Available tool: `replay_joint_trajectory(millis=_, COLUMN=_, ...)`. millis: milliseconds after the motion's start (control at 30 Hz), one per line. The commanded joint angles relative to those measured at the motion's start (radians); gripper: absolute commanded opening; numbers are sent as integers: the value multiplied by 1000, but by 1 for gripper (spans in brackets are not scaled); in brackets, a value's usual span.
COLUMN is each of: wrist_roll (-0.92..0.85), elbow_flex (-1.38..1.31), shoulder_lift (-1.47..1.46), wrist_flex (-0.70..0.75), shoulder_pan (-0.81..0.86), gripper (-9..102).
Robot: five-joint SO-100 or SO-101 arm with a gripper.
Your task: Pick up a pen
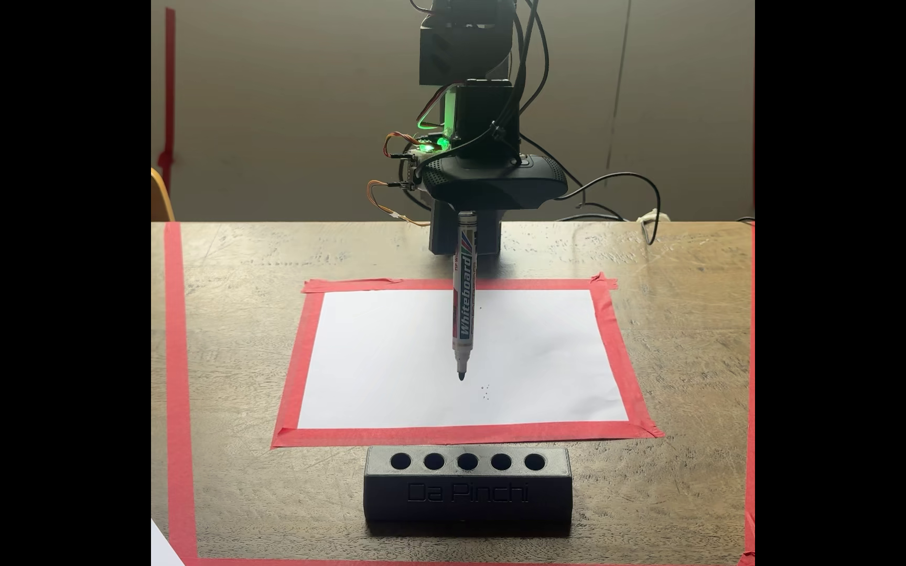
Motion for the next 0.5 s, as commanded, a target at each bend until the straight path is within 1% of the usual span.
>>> replay_joint_trajectory(millis=0, wrist_roll=-31, elbow_flex=-77, shoulder_lift=124, wrist_flex=101, shoulder_pan=12, gripper=-1)
replay_joint_trajectory(millis=67, wrist_roll=-32, elbow_flex=-64, shoulder_lift=138, wrist_flex=130, shoulder_pan=14, gripper=-1)
replay_joint_trajectory(millis=167, wrist_roll=-37, elbow_flex=-17, shoulder_lift=170, wrist_flex=137, shoulder_pan=9, gripper=-1)
replay_joint_trajectory(millis=467, wrist_roll=-37, elbow_flex=324, shoulder_lift=285, wrist_flex=135, shoulder_pan=12, gripper=-1)
